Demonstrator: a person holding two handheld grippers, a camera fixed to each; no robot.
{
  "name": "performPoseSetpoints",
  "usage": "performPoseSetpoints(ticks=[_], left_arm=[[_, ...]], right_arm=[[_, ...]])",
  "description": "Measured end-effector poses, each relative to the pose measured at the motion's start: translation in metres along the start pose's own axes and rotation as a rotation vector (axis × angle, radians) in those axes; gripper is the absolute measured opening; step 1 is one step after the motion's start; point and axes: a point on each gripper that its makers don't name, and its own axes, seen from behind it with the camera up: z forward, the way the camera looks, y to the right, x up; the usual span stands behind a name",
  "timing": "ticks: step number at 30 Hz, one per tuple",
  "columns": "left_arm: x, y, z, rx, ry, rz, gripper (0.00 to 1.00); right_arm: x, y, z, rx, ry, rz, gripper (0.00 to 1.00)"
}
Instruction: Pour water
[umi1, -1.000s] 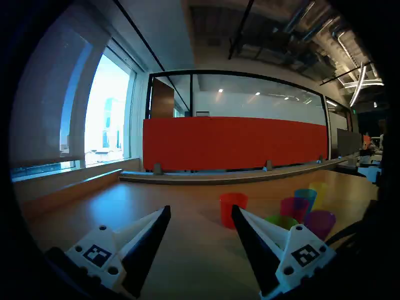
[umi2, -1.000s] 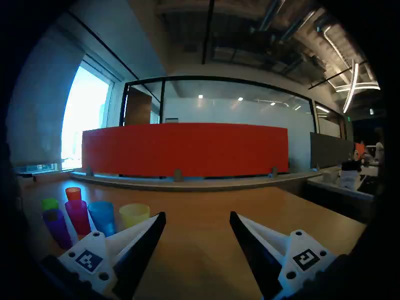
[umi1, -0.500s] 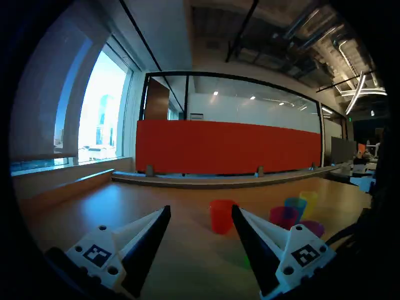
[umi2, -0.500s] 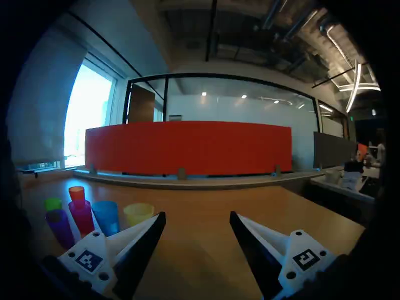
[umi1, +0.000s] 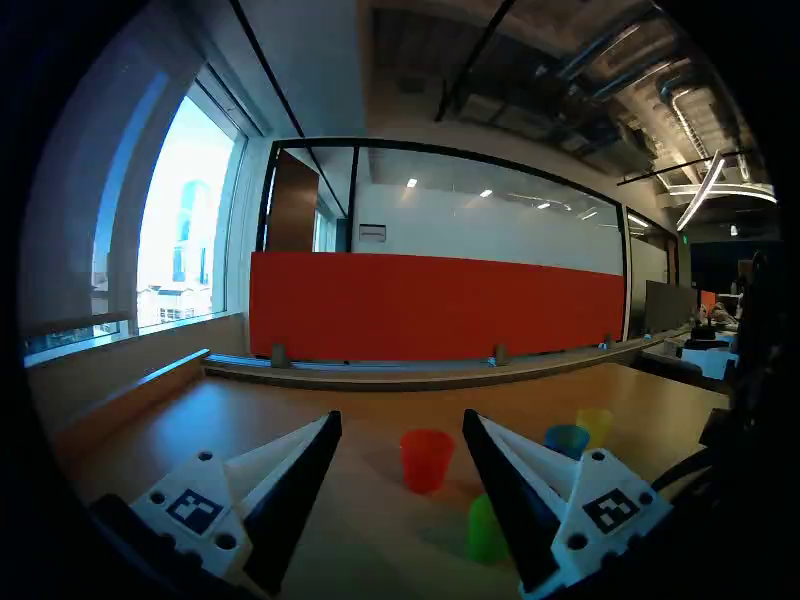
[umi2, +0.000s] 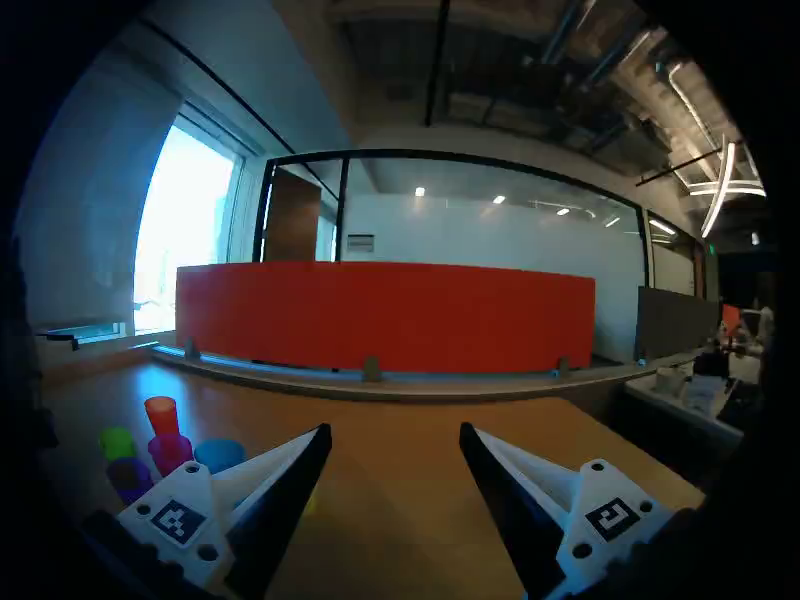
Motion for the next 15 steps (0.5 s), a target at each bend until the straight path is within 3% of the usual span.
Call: performPoseSetpoints(ticks=[15], left_arm=[[0.070, 0.003, 0.012, -0.011, 0.002, 0.035, 0.90]], right_arm=[[0.065, 0.001, 0.008, 0.039, -0.020, 0.073, 0.99]])
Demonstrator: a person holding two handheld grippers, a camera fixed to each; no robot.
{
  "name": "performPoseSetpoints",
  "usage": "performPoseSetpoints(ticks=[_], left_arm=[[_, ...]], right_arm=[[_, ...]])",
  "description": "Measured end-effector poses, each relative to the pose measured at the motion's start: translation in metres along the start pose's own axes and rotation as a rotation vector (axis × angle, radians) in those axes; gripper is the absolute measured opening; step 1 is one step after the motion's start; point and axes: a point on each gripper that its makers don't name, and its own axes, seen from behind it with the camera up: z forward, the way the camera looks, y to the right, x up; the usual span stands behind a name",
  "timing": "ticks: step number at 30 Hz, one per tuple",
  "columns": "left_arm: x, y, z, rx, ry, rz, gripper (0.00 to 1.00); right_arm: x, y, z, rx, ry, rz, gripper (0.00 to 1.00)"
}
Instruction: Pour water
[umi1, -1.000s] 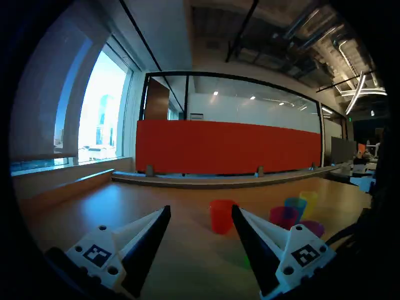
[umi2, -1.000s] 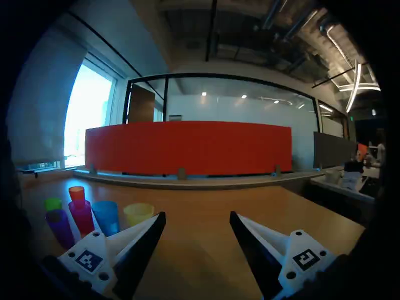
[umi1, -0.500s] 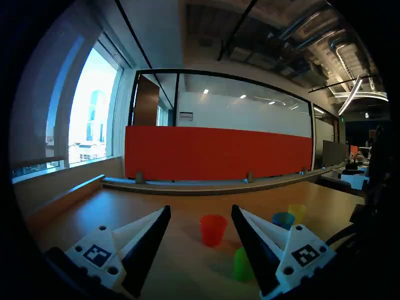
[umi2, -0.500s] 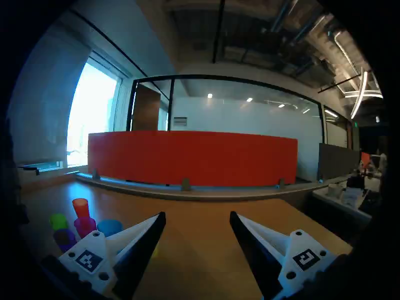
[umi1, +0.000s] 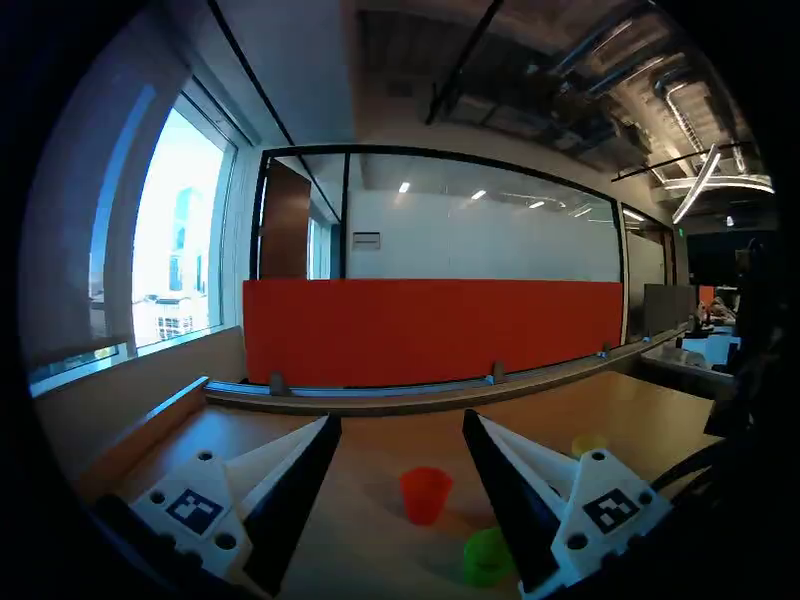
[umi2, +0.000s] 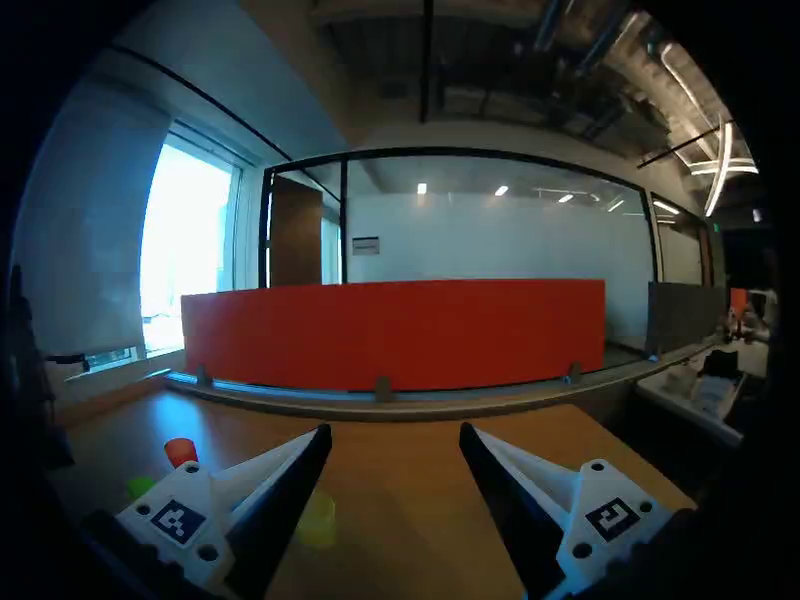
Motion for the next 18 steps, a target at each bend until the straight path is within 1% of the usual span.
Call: performPoseSetpoints(ticks=[5, 11, 14, 18], left_arm=[[0.016, 0.001, 0.002, -0.012, 0.000, 0.000, 0.90], [0.025, 0.000, 0.005, -0.023, -0.011, -0.022, 0.90], [0.026, -0.002, 0.006, -0.025, -0.012, -0.030, 0.90], [0.029, -0.004, 0.006, -0.037, -0.015, -0.025, 0.90]], right_arm=[[0.012, -0.002, 0.001, 0.012, -0.006, 0.004, 0.99], [0.025, -0.004, 0.000, 0.023, -0.006, 0.003, 0.99], [0.025, -0.006, 0.001, 0.028, -0.008, 0.000, 0.99], [0.021, -0.012, 0.001, 0.060, -0.021, -0.009, 1.00]])
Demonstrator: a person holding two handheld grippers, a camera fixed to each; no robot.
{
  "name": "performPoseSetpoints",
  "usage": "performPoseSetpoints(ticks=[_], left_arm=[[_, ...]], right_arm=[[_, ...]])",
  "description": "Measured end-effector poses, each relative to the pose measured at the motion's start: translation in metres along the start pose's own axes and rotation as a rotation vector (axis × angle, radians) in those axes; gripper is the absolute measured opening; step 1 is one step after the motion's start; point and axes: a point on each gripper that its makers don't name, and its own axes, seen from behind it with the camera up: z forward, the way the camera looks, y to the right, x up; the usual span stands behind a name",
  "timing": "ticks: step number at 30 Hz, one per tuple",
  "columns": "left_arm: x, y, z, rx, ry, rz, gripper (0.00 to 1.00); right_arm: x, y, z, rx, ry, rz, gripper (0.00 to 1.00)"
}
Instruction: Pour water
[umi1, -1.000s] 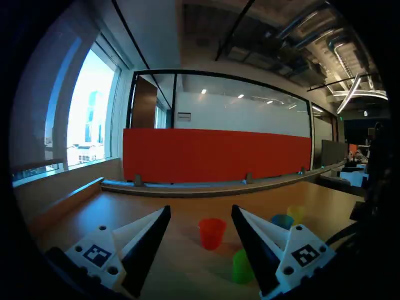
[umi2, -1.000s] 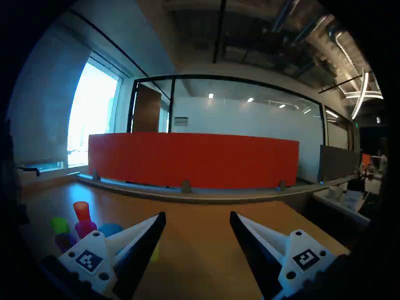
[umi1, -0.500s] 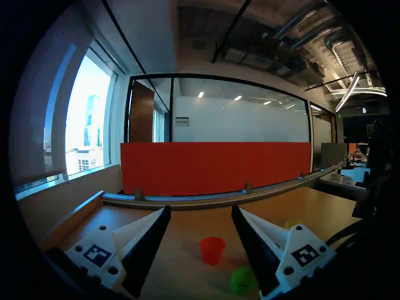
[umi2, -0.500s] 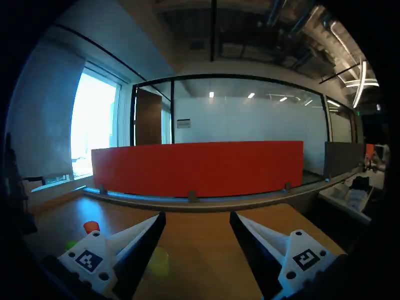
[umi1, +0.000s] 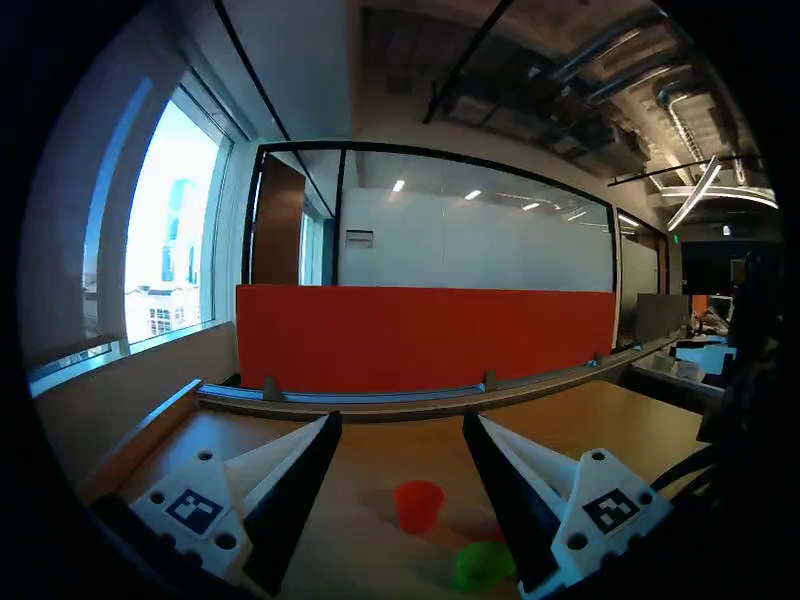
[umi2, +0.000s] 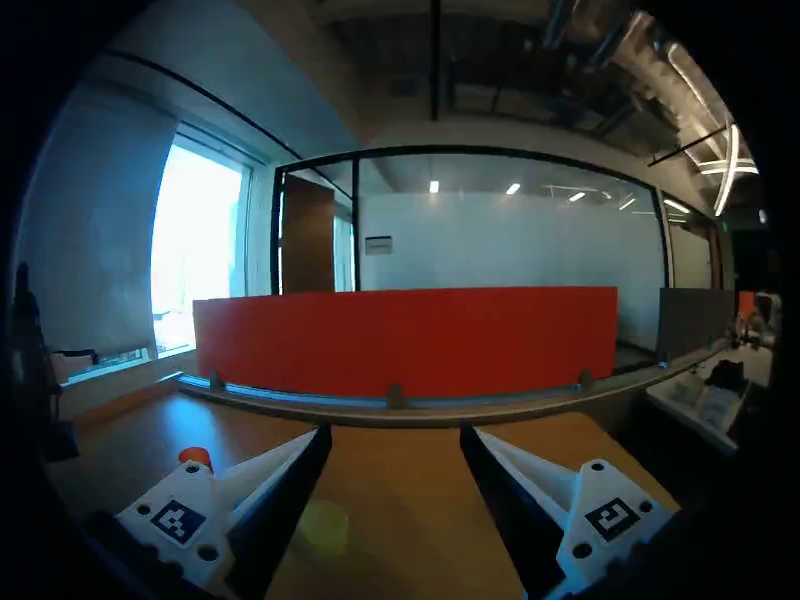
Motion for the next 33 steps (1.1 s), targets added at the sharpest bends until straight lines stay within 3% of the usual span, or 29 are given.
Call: performPoseSetpoints(ticks=[14, 24, 33], left_arm=[[-0.001, 0.018, 0.005, -0.113, -0.019, -0.001, 0.90], [0.013, 0.035, 0.007, -0.214, 0.003, 0.000, 0.90], [0.010, 0.045, 0.008, -0.254, -0.004, 0.000, 0.90]], right_arm=[[0.001, -0.028, 0.004, 0.124, -0.027, -0.060, 0.99], [0.000, -0.050, 0.002, 0.210, -0.034, -0.093, 0.99], [0.000, -0.059, 0.004, 0.253, -0.043, -0.098, 0.99]])
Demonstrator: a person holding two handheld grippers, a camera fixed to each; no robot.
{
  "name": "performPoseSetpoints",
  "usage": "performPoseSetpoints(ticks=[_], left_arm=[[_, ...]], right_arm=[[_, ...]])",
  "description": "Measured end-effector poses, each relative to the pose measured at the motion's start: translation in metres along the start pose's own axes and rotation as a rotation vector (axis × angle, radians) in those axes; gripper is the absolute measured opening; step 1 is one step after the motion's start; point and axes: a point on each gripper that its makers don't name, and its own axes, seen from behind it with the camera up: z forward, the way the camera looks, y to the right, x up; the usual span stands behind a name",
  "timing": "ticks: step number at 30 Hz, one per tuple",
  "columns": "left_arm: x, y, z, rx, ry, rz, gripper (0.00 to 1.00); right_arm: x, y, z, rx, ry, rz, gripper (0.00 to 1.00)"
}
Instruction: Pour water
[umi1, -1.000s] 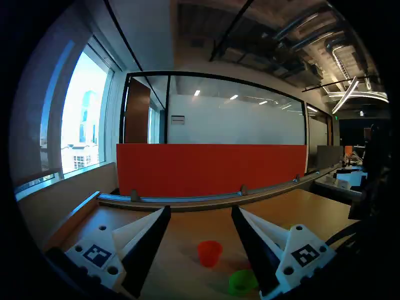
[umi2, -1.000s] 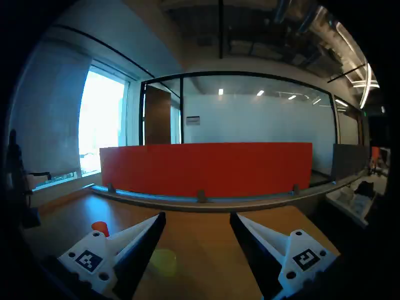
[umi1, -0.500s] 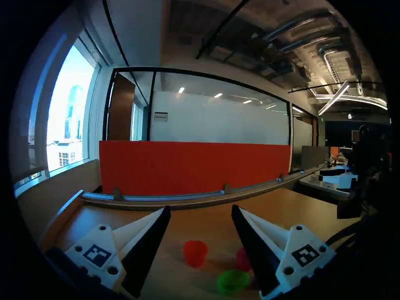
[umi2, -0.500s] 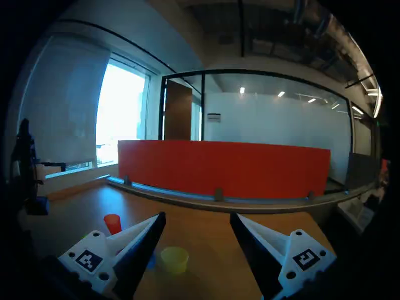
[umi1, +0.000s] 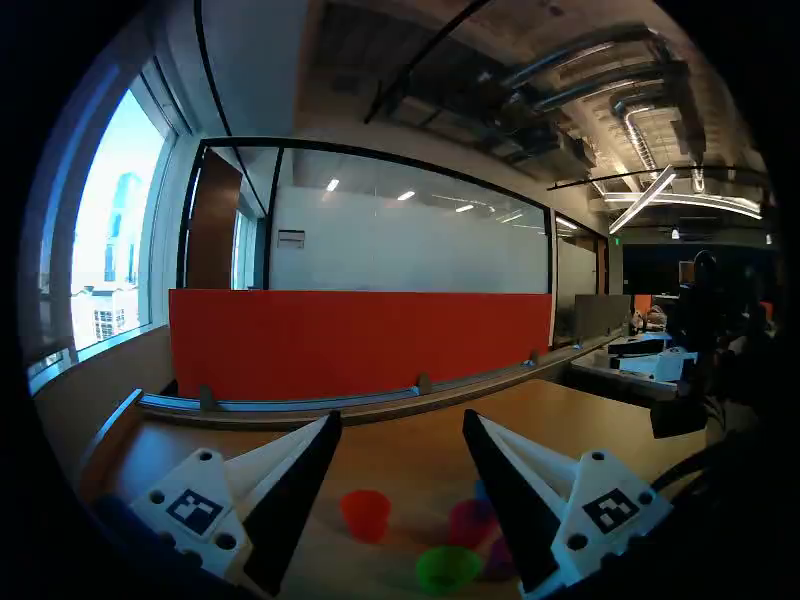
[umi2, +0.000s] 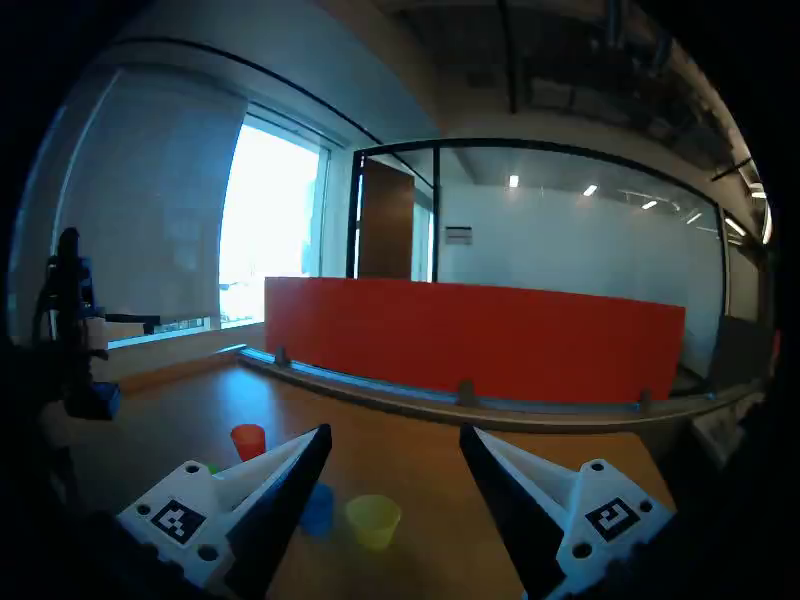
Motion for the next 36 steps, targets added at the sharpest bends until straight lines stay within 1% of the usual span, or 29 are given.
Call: performPoseSetpoints(ticks=[5, 8, 20, 26, 29, 32, 36], left_arm=[[-0.008, -0.001, 0.002, -0.008, -0.033, 0.017, 0.90], [-0.015, -0.001, 0.003, -0.021, -0.064, 0.028, 0.90], [-0.034, 0.006, 0.008, -0.099, -0.160, 0.085, 0.90], [-0.047, 0.010, 0.011, -0.139, -0.204, 0.098, 0.90], [-0.054, 0.011, 0.010, -0.157, -0.231, 0.109, 0.90], [-0.057, 0.011, 0.009, -0.168, -0.253, 0.140, 0.90], [-0.063, 0.015, 0.009, -0.188, -0.279, 0.172, 0.90]], right_arm=[[0.000, -0.001, 0.003, 0.022, -0.015, -0.022, 0.99], [0.000, -0.001, 0.006, 0.043, -0.028, -0.038, 0.99], [-0.005, -0.023, 0.007, 0.195, -0.083, -0.103, 0.99], [-0.010, -0.036, 0.007, 0.275, -0.117, -0.131, 0.99], [-0.014, -0.038, 0.008, 0.301, -0.145, -0.142, 0.99], [-0.017, -0.036, 0.011, 0.307, -0.170, -0.145, 1.00], [-0.021, -0.039, 0.014, 0.335, -0.198, -0.152, 1.00]])
